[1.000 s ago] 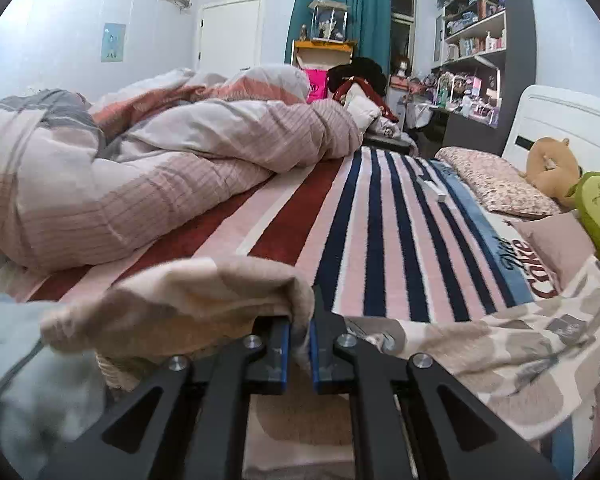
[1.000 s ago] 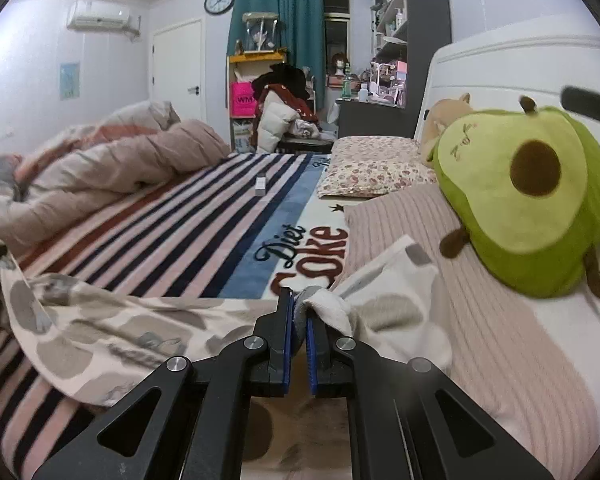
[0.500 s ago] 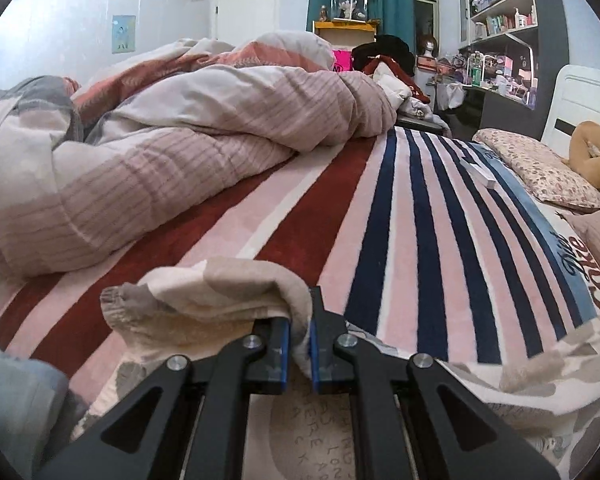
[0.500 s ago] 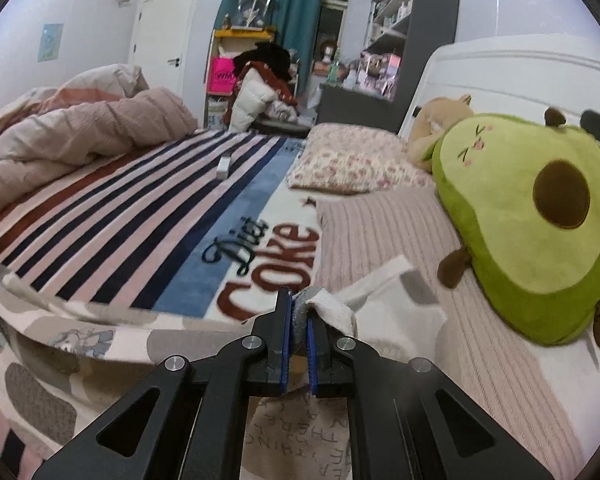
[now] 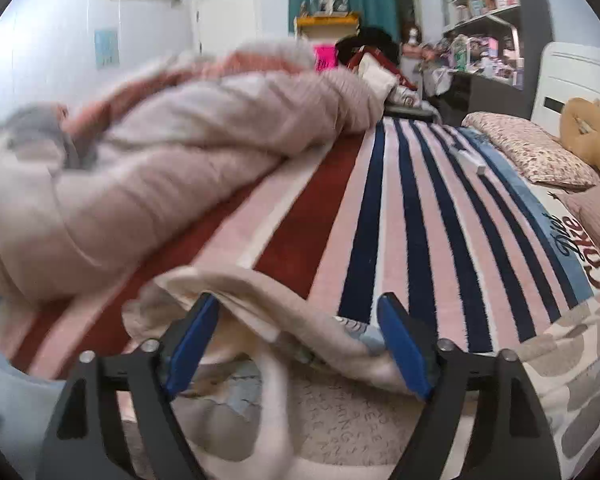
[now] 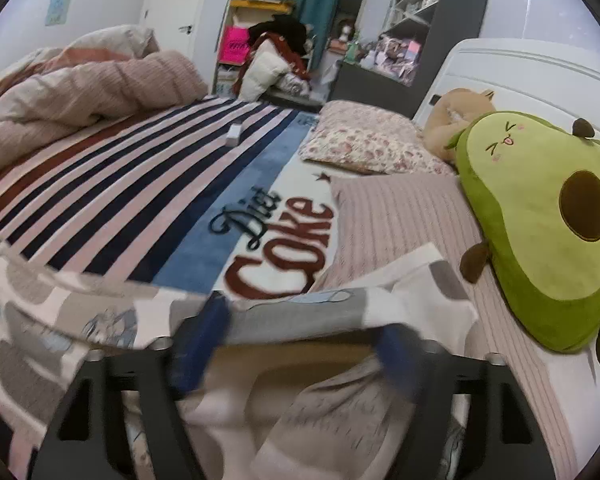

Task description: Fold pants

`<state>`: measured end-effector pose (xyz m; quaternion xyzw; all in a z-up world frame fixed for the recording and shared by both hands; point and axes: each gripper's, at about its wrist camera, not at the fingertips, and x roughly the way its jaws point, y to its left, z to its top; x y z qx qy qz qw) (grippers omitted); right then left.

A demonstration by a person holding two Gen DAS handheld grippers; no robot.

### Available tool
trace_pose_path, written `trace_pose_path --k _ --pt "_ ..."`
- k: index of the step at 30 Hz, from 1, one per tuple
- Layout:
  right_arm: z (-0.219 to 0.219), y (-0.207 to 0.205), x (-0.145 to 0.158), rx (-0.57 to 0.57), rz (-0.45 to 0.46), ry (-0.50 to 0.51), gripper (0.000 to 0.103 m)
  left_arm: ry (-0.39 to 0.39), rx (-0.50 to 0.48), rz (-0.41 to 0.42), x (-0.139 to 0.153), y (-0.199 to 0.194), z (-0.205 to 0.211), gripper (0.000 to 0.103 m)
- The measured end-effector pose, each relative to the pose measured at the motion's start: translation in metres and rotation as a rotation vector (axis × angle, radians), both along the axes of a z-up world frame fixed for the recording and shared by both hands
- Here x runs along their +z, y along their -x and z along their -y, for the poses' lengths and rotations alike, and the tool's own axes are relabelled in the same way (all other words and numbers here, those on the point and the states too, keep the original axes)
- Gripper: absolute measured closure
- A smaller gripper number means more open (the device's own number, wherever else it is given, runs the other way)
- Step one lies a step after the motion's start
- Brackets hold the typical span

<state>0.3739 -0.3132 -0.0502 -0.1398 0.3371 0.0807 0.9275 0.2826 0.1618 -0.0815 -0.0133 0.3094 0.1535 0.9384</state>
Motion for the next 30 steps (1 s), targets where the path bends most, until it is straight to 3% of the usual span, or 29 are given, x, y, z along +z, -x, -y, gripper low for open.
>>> trace_pose_path --k 2,4,9,11,12,13,15,19,23,30 --pt "0.003 0.0 0.004 0.013 -0.036 -0.006 0.022 0.004 -0.035 0.004 0.011 0.004 -0.001 0.014" --pt "0.013 0.001 0.01 0.034 -0.106 -0.076 0.022 0.032 -0.046 -0.037 0.017 0.003 -0.006 0.014" --pt "-0.001 0.033 0.021 0.15 -0.126 -0.221 0.023 0.081 -0.22 -0.051 0.018 0.018 0.027 0.014" --pt "-0.023 0.039 0.006 0.218 -0.191 -0.227 0.036 0.145 -0.297 -0.095 0.006 0.017 0.043 0.014" --pt "-0.032 0.041 -0.004 0.243 -0.226 -0.235 0.049 0.165 -0.322 -0.111 -0.001 0.016 0.05 0.014" --pt "-0.04 0.041 -0.014 0.265 -0.262 -0.244 0.062 0.177 -0.348 -0.127 -0.008 0.013 0.06 0.014" --pt "-0.057 0.042 -0.036 0.29 -0.307 -0.236 0.074 0.168 -0.386 -0.161 -0.02 0.007 0.074 0.014" --pt "-0.074 0.028 -0.075 0.282 -0.378 -0.177 0.081 0.166 -0.416 -0.214 -0.044 -0.005 0.093 0.014" --pt "-0.072 0.003 -0.087 0.241 -0.362 -0.17 0.086 0.167 -0.395 -0.209 -0.054 -0.013 0.098 0.014" --pt "-0.079 -0.036 -0.082 0.183 -0.288 -0.091 0.086 0.192 -0.373 -0.173 -0.058 -0.031 0.097 0.014"
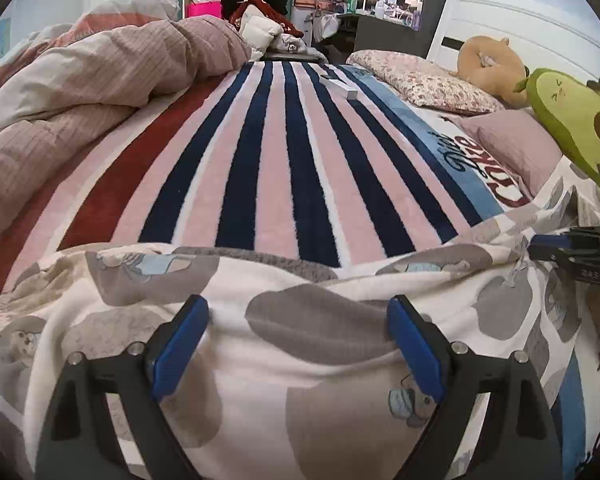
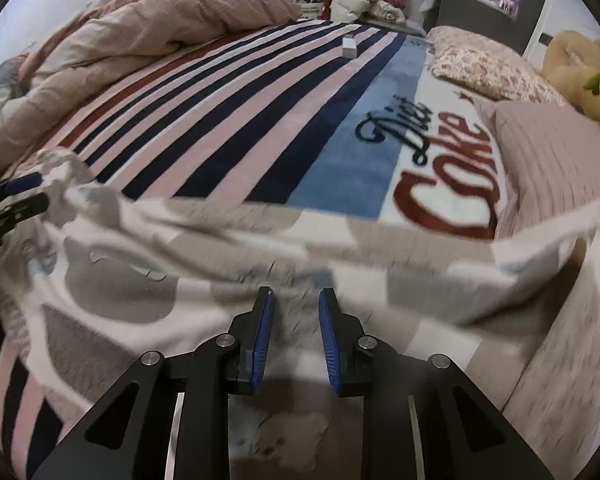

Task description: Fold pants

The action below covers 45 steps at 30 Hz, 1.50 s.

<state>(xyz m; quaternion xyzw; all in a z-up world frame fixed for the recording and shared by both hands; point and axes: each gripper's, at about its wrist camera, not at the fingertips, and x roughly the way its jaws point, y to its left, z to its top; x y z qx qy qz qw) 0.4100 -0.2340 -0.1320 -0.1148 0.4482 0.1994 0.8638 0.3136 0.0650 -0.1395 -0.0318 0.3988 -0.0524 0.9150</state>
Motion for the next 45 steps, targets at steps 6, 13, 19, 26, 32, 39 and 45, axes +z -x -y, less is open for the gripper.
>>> trace_pose_path --k 6,13,19,26,32,39,45 --pt "-0.003 -0.008 0.011 0.009 0.022 -0.064 0.079 0.022 0.015 0.041 0.002 0.006 -0.006 0.014" --pt "-0.047 0.016 0.0 0.156 0.017 0.03 0.045 0.029 0.01 0.078 0.009 0.011 -0.006 0.014" --pt "-0.057 0.009 -0.014 0.082 0.105 0.219 0.04 0.019 0.001 0.094 0.01 0.013 -0.005 0.014" --pt "-0.055 -0.016 0.007 -0.051 0.359 0.356 0.047 0.005 0.021 0.117 0.014 0.017 -0.006 0.014" --pt "-0.028 -0.015 0.031 -0.053 0.29 0.28 0.047 0.002 0.026 0.123 0.015 0.017 -0.008 0.014" --pt "0.051 0.01 0.05 -0.152 0.236 0.413 0.041 0.016 0.012 0.133 0.019 0.019 -0.006 0.014" --pt "0.094 0.029 0.043 -0.178 0.139 0.469 0.041 0.018 0.009 0.132 0.019 0.021 -0.004 0.014"
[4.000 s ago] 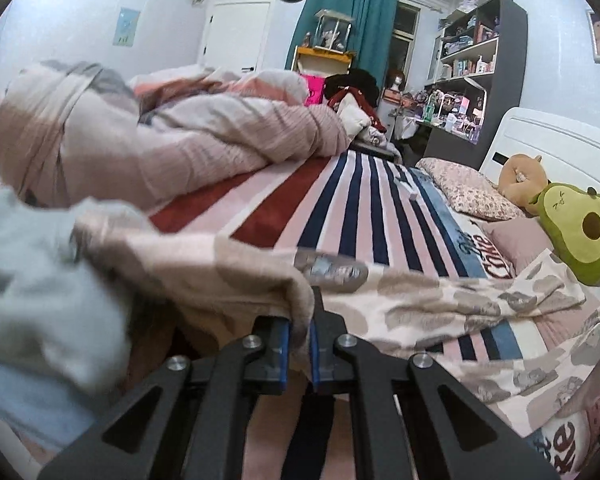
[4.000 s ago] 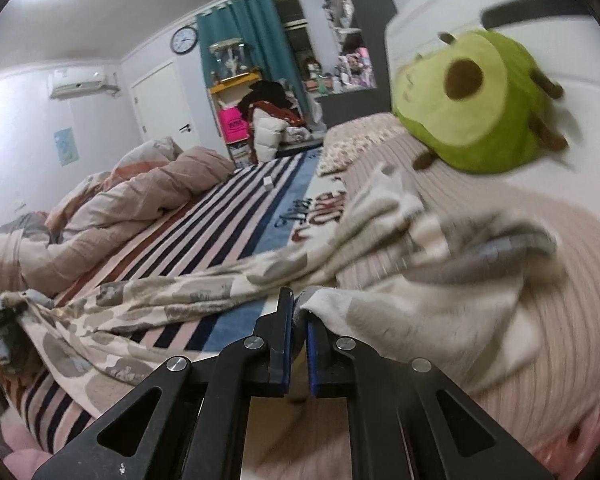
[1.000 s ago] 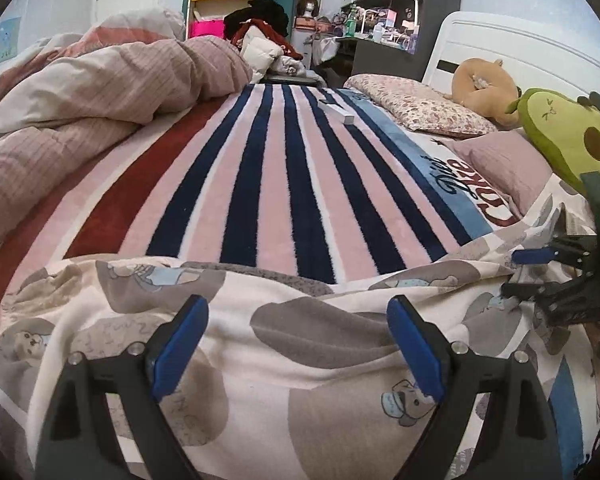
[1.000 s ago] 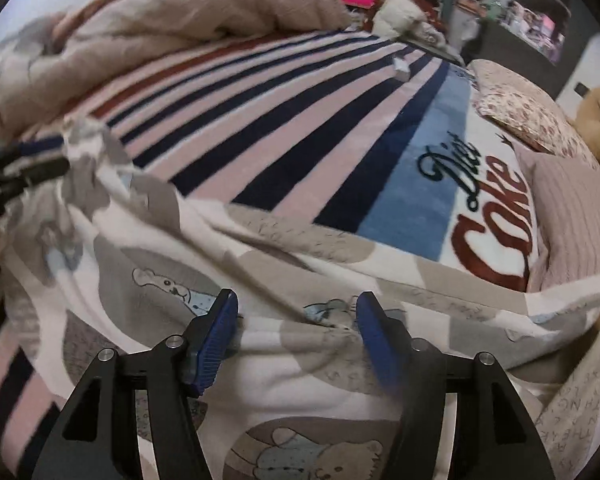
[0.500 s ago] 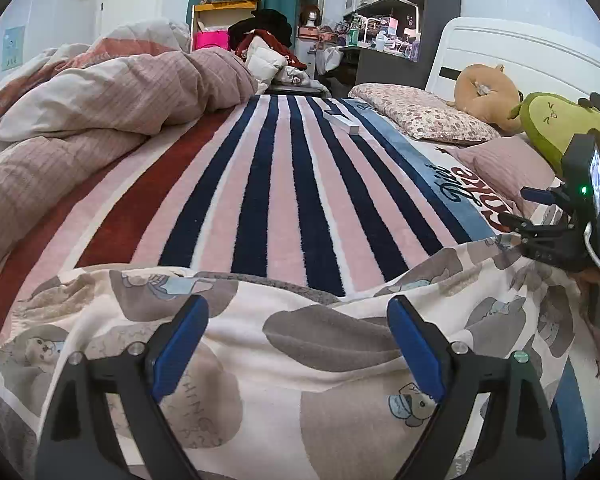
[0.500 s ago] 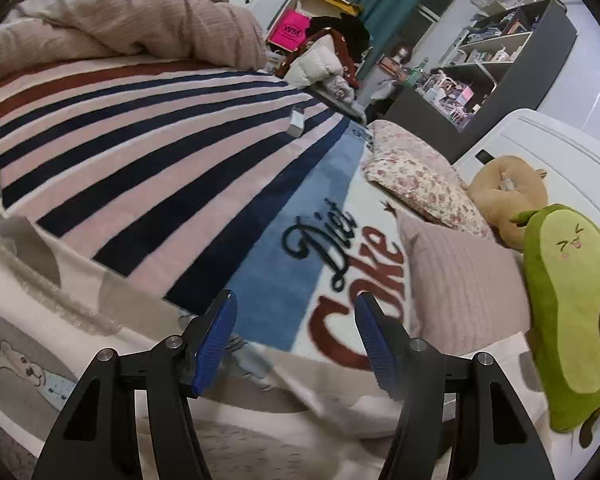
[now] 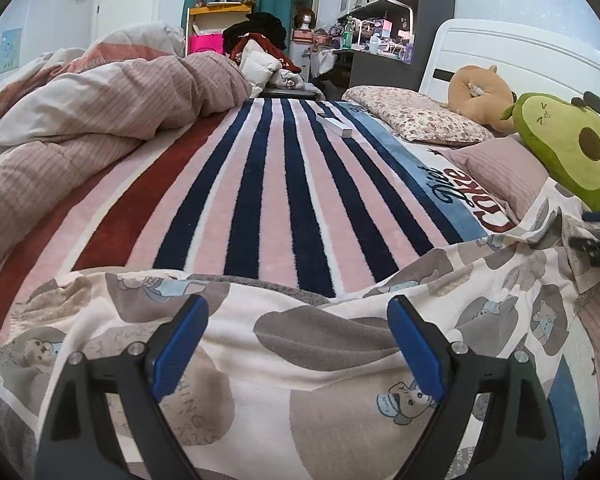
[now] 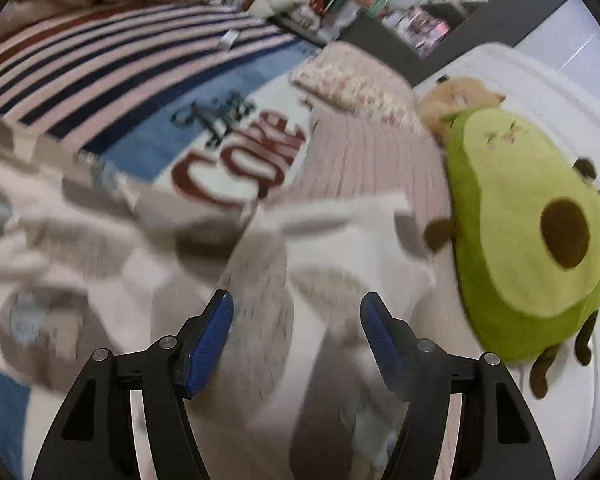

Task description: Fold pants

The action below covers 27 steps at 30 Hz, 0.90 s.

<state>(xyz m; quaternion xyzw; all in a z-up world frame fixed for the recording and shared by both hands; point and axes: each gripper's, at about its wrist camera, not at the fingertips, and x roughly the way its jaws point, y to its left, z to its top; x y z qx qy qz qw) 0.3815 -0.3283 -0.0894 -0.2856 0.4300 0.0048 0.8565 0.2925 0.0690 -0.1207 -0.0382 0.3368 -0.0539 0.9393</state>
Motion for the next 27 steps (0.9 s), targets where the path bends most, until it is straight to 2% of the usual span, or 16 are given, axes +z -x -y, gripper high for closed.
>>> trace_pose_path --k 4,7,11,17,19,21,24,27 --pt "-0.001 0.025 -0.002 0.022 0.022 -0.001 0.037 0.002 -0.001 -0.001 0.0 0.0 0.001 0.014" --pt "-0.01 0.045 0.001 0.073 0.025 -0.062 0.037 0.003 -0.003 0.002 0.001 0.0 0.002 0.014" --pt "-0.031 0.059 -0.005 0.143 0.023 -0.058 0.037 0.006 -0.005 0.003 0.0 0.0 0.003 0.014" --pt "-0.053 0.078 0.005 0.211 0.126 -0.026 0.037 0.006 -0.006 0.009 0.001 0.0 0.003 0.014" --pt "-0.058 0.083 0.007 0.241 0.134 -0.033 0.037 0.004 -0.003 0.014 0.002 0.001 0.003 0.014" --pt "-0.064 0.085 0.002 0.272 0.089 -0.05 0.037 0.007 -0.001 0.015 0.003 0.002 0.002 0.014" --pt "-0.061 0.075 -0.017 0.227 -0.026 -0.042 0.038 0.007 -0.003 0.015 0.003 0.001 0.002 0.014" --pt "-0.051 0.066 -0.035 0.167 -0.041 0.061 0.037 0.009 -0.007 0.016 0.004 0.001 0.002 0.014"
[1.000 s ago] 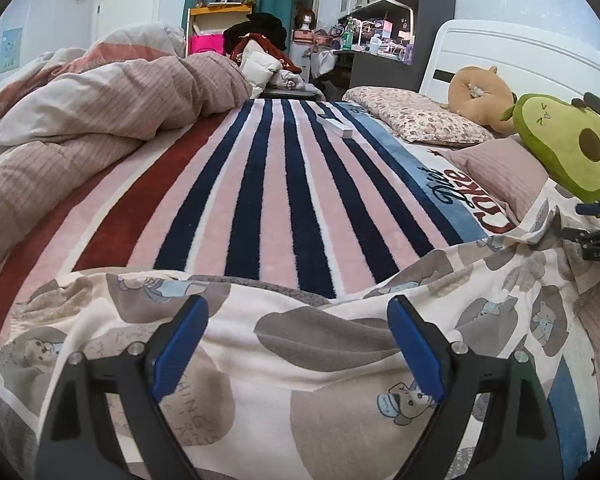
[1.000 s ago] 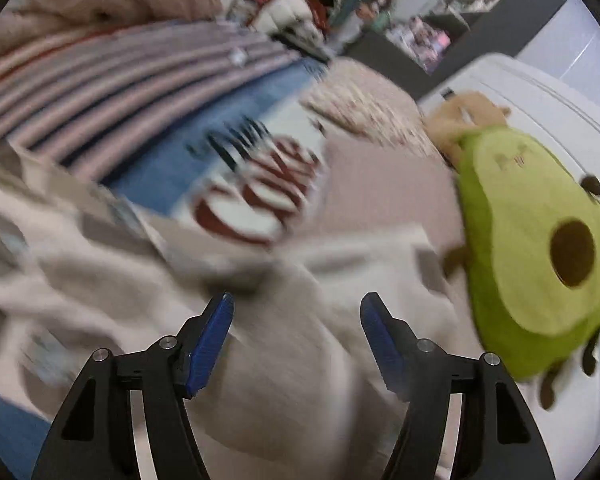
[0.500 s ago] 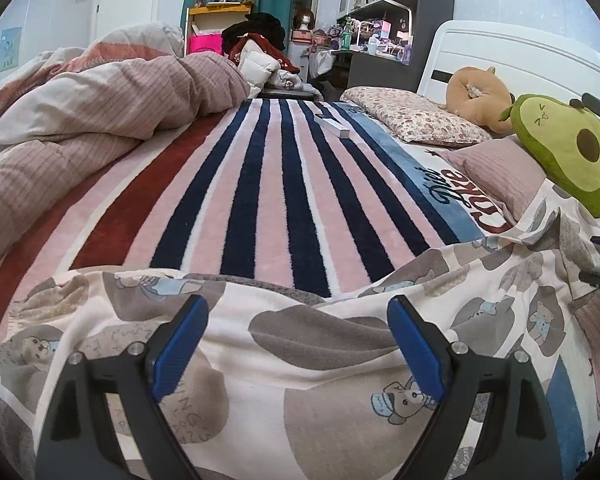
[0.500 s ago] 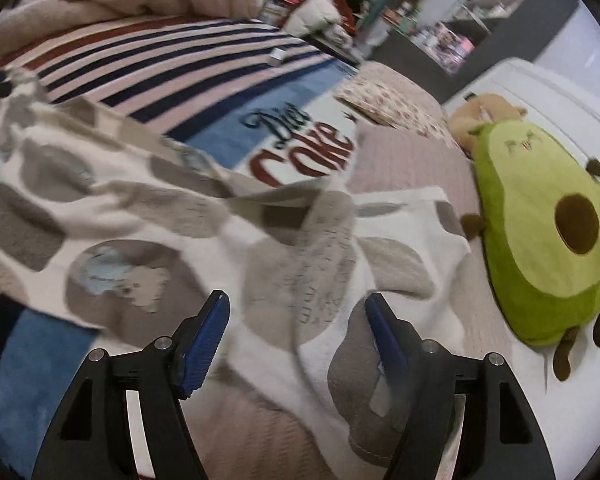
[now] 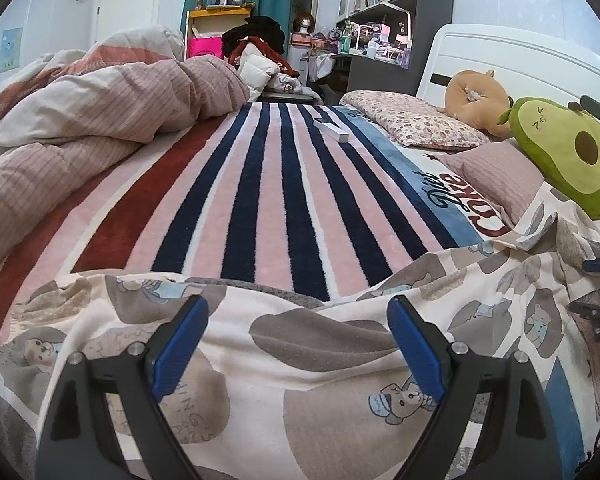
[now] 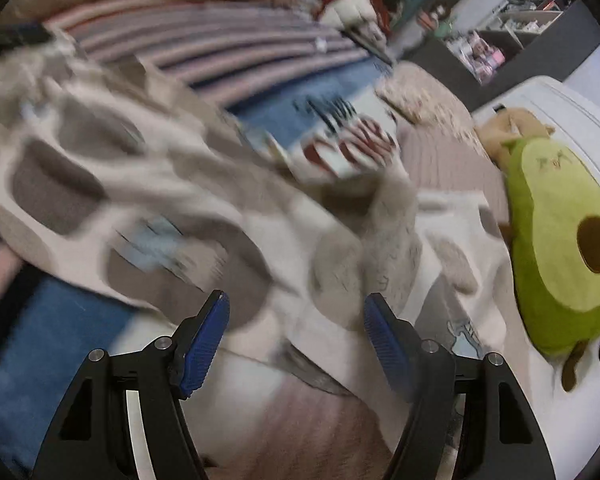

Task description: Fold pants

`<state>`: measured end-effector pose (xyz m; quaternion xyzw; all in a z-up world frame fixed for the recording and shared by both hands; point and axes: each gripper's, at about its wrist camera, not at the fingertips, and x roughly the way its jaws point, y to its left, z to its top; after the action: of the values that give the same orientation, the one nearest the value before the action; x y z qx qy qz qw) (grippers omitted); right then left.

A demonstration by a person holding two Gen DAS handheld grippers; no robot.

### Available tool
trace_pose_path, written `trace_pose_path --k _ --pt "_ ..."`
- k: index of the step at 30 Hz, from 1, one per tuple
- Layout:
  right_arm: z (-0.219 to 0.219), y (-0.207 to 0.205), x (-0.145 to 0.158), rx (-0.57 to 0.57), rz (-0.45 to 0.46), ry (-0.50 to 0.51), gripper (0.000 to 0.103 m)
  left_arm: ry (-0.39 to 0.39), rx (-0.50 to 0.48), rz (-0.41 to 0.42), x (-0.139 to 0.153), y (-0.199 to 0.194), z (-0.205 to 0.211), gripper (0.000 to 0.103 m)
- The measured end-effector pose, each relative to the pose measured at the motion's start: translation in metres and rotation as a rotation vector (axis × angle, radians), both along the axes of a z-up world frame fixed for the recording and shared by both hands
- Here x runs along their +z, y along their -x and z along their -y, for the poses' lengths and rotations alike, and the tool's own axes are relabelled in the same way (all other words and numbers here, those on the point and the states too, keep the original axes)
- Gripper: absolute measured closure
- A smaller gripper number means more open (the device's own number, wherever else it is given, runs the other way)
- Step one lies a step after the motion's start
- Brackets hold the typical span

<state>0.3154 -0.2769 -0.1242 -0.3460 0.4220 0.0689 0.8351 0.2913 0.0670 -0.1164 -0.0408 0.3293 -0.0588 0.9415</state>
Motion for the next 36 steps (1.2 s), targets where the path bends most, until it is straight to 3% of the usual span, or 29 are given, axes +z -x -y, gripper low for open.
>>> trace_pose_path --k 7,10,15,18,21,22,24,26,27,36 --pt "0.012 -0.01 0.0 -0.059 0.039 0.067 0.039 0.0 0.005 -0.001 0.0 0.001 0.001 0.014" --pt "0.011 -0.009 -0.003 -0.055 -0.012 0.028 0.03 -0.001 0.009 -0.005 -0.001 0.0 0.0 0.014" --pt "0.007 -0.012 -0.017 -0.069 0.001 0.148 0.031 -0.003 0.004 0.0 -0.001 0.0 0.001 0.014" --pt "0.016 -0.013 0.001 -0.099 0.063 0.113 0.048 -0.001 0.007 0.003 -0.001 0.001 0.0 0.014" --pt "0.026 -0.014 0.017 -0.122 0.103 0.088 0.053 0.006 0.012 0.002 -0.001 0.001 -0.001 0.014" --pt "0.028 -0.015 0.021 -0.126 0.114 0.091 0.064 0.006 0.013 0.003 0.0 0.001 -0.001 0.014" --pt "0.034 -0.015 0.029 -0.132 0.101 0.053 0.07 0.008 0.013 0.004 0.0 0.001 -0.002 0.014" --pt "0.041 -0.014 0.036 -0.15 0.083 -0.008 0.084 0.01 0.013 0.007 0.001 0.002 -0.003 0.014" --pt "0.043 -0.015 0.038 -0.158 0.089 -0.009 0.098 0.01 0.013 0.008 0.001 0.002 -0.003 0.014" --pt "0.051 -0.048 0.069 -0.171 0.25 0.055 0.103 0.005 0.029 0.006 0.0 0.001 -0.006 0.014"
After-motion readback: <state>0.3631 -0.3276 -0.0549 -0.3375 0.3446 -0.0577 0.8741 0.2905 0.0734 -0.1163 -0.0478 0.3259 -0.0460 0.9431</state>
